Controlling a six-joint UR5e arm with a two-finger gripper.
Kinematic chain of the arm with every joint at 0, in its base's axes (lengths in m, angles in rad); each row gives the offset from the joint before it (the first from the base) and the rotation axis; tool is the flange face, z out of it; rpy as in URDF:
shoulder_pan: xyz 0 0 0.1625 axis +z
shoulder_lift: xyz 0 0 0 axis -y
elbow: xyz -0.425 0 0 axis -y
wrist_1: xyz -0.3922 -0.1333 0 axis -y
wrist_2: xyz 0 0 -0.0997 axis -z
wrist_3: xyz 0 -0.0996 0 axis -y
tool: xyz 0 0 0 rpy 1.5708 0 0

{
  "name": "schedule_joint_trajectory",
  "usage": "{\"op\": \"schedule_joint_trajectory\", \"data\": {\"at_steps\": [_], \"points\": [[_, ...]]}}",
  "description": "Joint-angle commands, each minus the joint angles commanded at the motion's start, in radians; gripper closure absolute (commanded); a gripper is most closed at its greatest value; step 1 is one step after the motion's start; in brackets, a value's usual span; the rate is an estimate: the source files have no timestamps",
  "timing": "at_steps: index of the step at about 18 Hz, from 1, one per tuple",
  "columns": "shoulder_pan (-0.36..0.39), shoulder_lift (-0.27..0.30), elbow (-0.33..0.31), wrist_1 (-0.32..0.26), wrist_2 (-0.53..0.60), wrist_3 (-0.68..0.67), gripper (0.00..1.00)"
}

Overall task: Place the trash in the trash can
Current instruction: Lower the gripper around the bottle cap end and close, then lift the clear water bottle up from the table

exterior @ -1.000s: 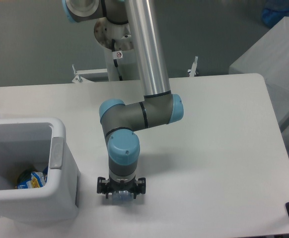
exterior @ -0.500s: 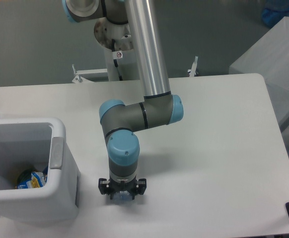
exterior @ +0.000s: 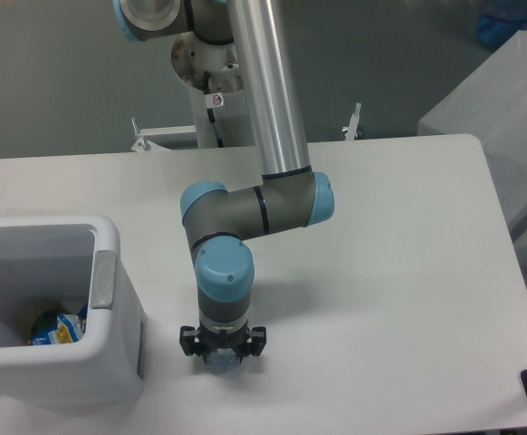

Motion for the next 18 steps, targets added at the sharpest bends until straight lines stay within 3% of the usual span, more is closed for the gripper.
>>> {"op": "schedule_joint_trajectory", "data": {"at_steps": [9,18], "points": [[0.000,0.018,0.008,0.002,0.024,0.015,0.45],[0.029,0.049,0.118,0.002,0.051,0.046,0.48]]}}
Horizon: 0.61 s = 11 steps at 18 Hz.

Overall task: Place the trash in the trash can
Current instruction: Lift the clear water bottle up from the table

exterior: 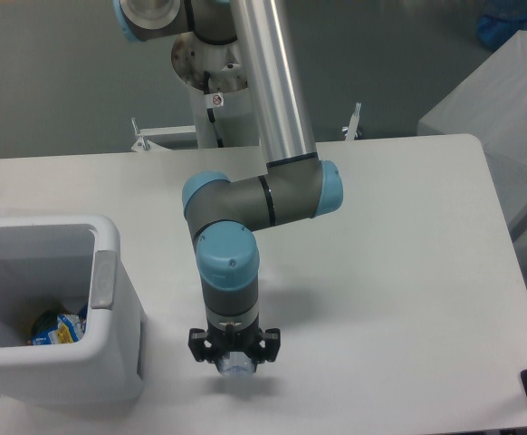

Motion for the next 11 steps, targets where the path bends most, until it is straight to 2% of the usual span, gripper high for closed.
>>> {"op": "schedule_joint_trajectory", "data": {"at_steps": [2,6,8,11], "points": [[0.011,0.005,0.049,0.000,0.000,-0.003,0.48],[0.061,0.074,0.162,0.002,-0.009,-0.029,0.48],[0.080,0.087,0.196,0.002,-0.032,-0.073,0.48],[0.098,0.150,0.233,0.003,-0.095,-0.127,0.48]]}}
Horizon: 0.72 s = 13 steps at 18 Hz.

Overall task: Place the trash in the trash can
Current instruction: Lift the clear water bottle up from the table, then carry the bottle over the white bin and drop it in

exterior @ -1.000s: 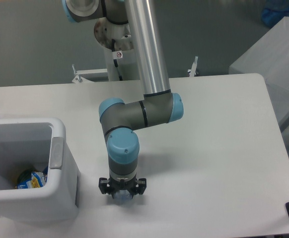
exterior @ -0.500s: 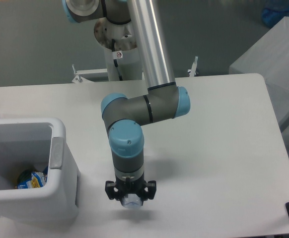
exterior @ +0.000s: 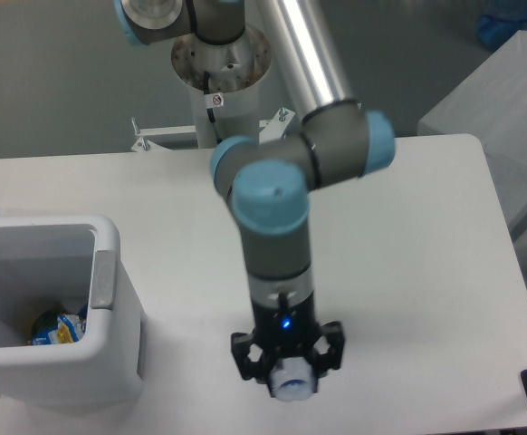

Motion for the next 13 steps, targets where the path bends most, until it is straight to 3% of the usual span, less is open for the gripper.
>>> {"op": "schedule_joint_trajectory", "data": {"at_steps": [3,8,13], "points": [[0.006,0.028,0.038,0.005,-0.038,-0.072,0.48],[-0.011,0.078,0.072,0.018,-0.046,-0.062,0.48],[-0.099,0.123,0.080,0.032,-0.045,-0.069,0.48]]}}
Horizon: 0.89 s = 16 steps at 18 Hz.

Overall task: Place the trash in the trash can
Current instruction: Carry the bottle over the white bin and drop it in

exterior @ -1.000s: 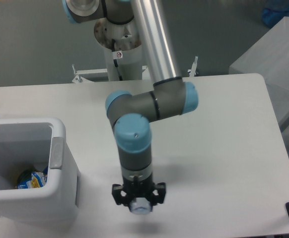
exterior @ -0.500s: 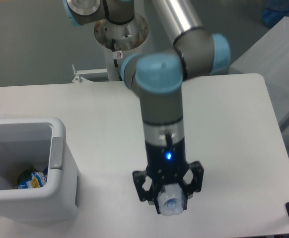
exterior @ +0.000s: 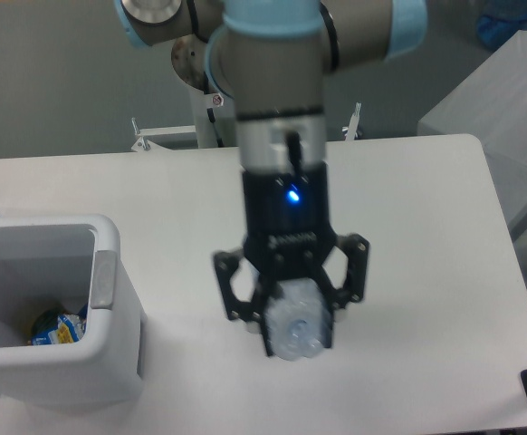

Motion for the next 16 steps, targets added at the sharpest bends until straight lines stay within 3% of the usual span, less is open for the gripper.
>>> {"op": "schedule_joint_trajectory", "data": {"at_steps": [5,16], "points": [[-0.136,0.005,-0.009,0.000,0.002,0.002,0.48],[-0.249,-0.044,0.001,0.002,-0.002,0.003,0.48]]}}
